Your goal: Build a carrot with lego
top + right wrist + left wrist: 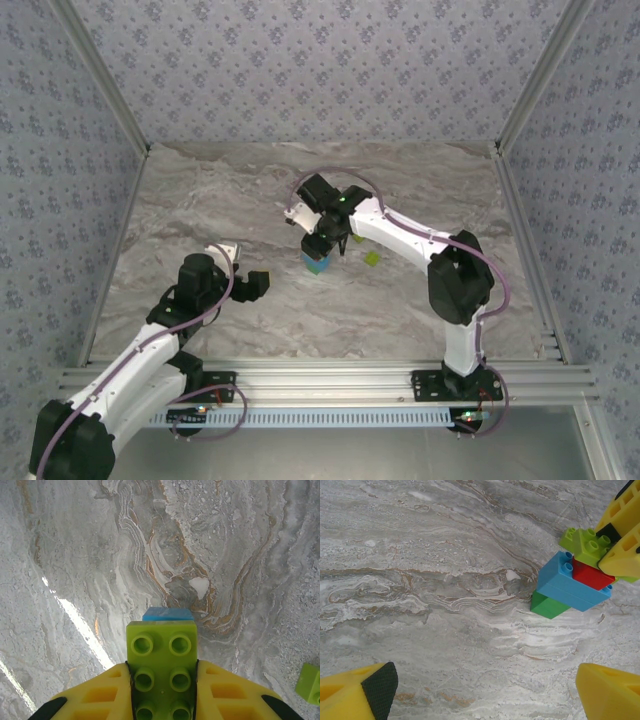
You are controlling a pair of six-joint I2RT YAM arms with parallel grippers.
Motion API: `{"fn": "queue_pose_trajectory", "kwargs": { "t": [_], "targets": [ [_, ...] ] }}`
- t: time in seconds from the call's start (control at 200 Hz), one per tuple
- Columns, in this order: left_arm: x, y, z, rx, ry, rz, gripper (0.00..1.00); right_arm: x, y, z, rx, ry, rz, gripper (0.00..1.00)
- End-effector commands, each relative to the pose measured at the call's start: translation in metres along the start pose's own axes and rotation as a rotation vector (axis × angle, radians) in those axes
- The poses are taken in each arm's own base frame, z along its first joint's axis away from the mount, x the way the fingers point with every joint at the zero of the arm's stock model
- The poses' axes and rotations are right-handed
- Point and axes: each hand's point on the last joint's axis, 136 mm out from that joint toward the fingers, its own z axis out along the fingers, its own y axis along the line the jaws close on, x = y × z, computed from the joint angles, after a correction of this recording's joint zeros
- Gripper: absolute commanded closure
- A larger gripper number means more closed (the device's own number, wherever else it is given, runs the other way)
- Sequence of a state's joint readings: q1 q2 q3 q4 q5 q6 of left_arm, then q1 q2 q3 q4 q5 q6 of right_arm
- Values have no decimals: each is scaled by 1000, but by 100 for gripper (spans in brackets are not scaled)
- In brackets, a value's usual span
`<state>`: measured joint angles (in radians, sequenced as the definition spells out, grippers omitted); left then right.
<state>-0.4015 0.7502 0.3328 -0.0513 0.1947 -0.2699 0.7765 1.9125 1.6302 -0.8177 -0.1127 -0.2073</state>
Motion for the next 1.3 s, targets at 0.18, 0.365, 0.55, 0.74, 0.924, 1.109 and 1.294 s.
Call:
{"fn": "queue_pose_trajectory", "kwargs": {
  "t": [0.18, 0.365, 0.55, 0.74, 0.924, 1.109, 1.294],
  "targets": [
    [-27, -12, -5, 32, -64, 34, 7, 32, 4, 6, -32, 112, 34, 72],
    [-27, -12, -5, 32, -64, 34, 7, 32, 9, 8, -53, 107, 37, 72],
    [-27, -12, -5, 33, -64, 35, 7, 38, 10, 16, -61, 137, 29, 72],
    [-28, -13, -6, 34, -66, 35, 7, 53, 12, 32, -72, 199, 23, 72],
    [-27, -12, -6, 33, -65, 36, 7, 72, 14, 50, -66, 274, 11, 72],
    [-28, -12, -6, 33, -66, 35, 7, 89, 15, 61, -58, 343, -4, 72],
    [-27, -12, -6, 34, -65, 35, 7, 99, 18, 67, -69, 368, 2, 72]
  ]
}}
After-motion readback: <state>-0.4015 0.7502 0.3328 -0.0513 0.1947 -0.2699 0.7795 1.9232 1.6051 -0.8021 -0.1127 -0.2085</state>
